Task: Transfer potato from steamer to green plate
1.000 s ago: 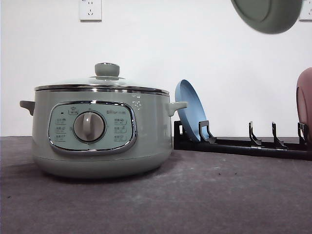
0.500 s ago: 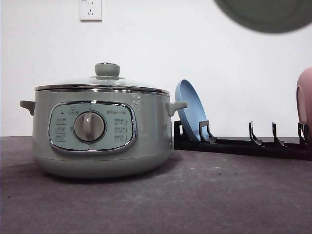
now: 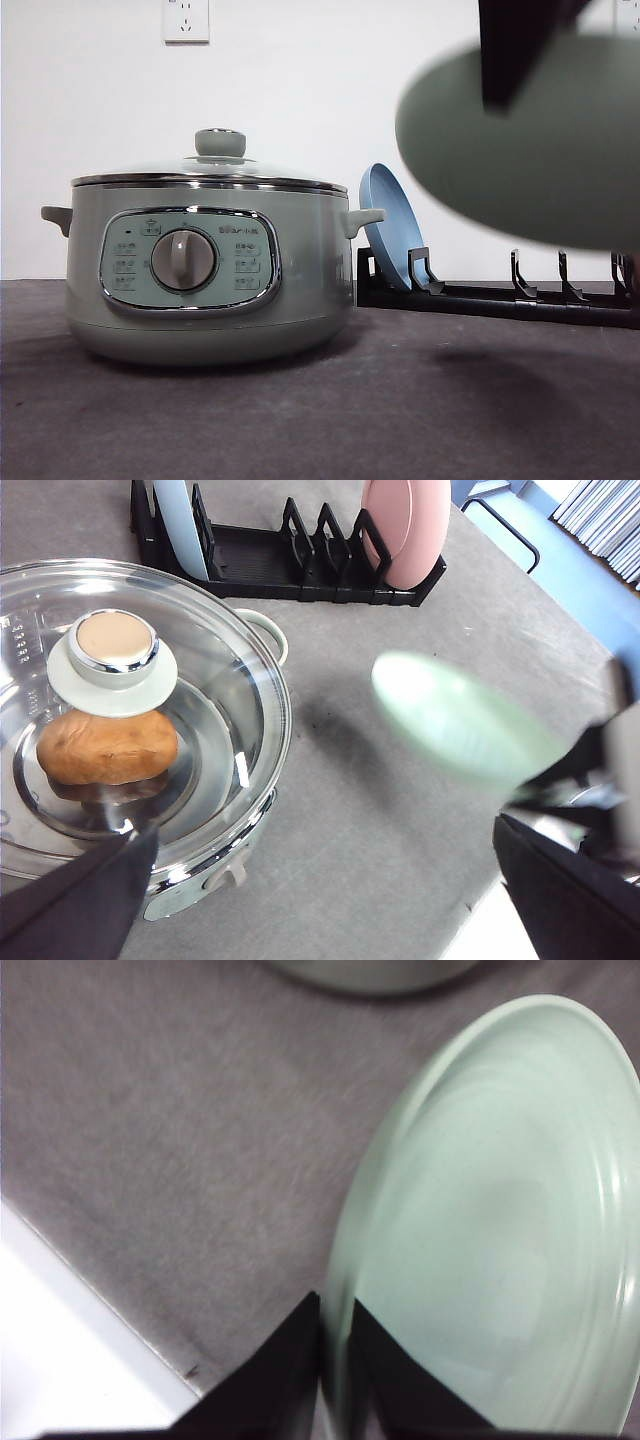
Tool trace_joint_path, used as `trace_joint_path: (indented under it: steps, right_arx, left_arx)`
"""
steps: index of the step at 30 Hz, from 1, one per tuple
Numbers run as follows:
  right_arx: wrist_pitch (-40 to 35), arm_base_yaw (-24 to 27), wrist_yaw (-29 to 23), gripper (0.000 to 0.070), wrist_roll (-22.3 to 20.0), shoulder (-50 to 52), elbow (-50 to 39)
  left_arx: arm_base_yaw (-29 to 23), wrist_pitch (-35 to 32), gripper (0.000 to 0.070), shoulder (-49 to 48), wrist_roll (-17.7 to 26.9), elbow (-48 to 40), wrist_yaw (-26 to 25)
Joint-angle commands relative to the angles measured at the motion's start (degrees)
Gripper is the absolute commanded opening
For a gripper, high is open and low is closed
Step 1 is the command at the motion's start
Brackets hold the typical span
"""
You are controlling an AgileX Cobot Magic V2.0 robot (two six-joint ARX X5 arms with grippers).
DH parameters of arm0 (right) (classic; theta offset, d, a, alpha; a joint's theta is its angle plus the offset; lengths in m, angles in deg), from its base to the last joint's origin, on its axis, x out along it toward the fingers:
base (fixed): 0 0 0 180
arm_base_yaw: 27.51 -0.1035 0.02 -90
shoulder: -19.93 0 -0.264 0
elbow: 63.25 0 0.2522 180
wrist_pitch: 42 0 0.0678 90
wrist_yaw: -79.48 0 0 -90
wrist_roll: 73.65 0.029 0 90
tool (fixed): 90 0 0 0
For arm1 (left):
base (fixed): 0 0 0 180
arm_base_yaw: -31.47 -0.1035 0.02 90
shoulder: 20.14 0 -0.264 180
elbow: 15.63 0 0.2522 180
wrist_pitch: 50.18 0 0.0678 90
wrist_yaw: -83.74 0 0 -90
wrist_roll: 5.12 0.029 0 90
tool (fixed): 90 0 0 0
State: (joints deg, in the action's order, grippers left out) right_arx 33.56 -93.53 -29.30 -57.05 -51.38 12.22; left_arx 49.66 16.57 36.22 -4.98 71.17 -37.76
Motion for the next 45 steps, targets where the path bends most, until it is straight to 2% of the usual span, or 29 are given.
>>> trace_joint_path:
  steps: [1, 8, 14, 18, 23, 24, 25, 28, 30, 32, 37, 39, 45]
  right_arx:
    - [-2.02, -0.79, -0.61, 0.0007, 2.35, -1.26, -2.26]
    - [-14.63, -0.91, -0.96, 0.0007, 2.32, -3.54, -13.11]
    - [-16.78, -1.35, -3.73, 0.0007, 2.12, -8.03, -14.70]
    - [-20.02, -1.43, -1.80, 0.0007, 0.35, -11.63, -14.70]
    - [-20.18, -1.75, -1.55, 0.0019, 0.50, -13.27, -14.68]
    - [-20.19, -1.82, -2.02, 0.0047, 0.65, -13.12, -14.68]
    - [-20.17, -1.96, -2.66, 0.0108, 0.76, -12.80, -14.66]
    - [-19.73, -2.02, -3.78, 0.0337, 0.77, -11.62, -14.27]
    - [-19.07, -2.00, -3.74, 0.0422, 0.80, -10.55, -13.51]
    - [-18.07, -2.00, -3.28, 0.0480, 0.85, -9.20, -12.28]
    - [-15.66, -0.34, 1.62, 0.0561, 0.97, -4.51, -7.15]
    - [-15.30, 1.45, 4.79, 0.0566, 0.94, -2.37, -4.95]
    - [-15.99, 11.80, 14.76, 0.0566, -0.45, 5.52, -1.35]
  left_arx:
    - [0.26, -0.26, 0.0700, 0.59, 0.74, 1.60, -0.28]
    - [0.26, -0.26, 0.0700, 0.59, 0.72, 1.59, -0.28]
    - [0.26, -0.28, 0.0700, 0.59, 0.74, 1.58, -0.28]
    - [0.26, -0.28, 0.0700, 0.59, 0.74, 1.59, -0.28]
    - [0.26, -0.23, 0.0700, 0.59, 0.72, 1.57, -0.28]
    - [0.26, -0.24, 0.0700, 0.59, 0.73, 1.58, -0.28]
    - [0.26, -0.24, 0.0700, 0.59, 0.74, 1.59, -0.28]
    - [0.26, -0.26, 0.0700, 0.59, 0.74, 1.57, -0.28]
    - [0.26, -0.27, 0.0700, 0.59, 0.79, 1.60, -0.28]
    - [0.26, -0.29, 0.0700, 0.59, 0.93, 1.60, -0.28]
    - [0.26, -0.35, 0.0700, 0.61, 1.17, 1.60, -0.28]
    - [0.26, -0.34, 0.0700, 0.61, 1.44, 1.59, -0.28]
    - [0.26, -0.31, 0.0700, 0.61, 2.11, 1.57, -0.28]
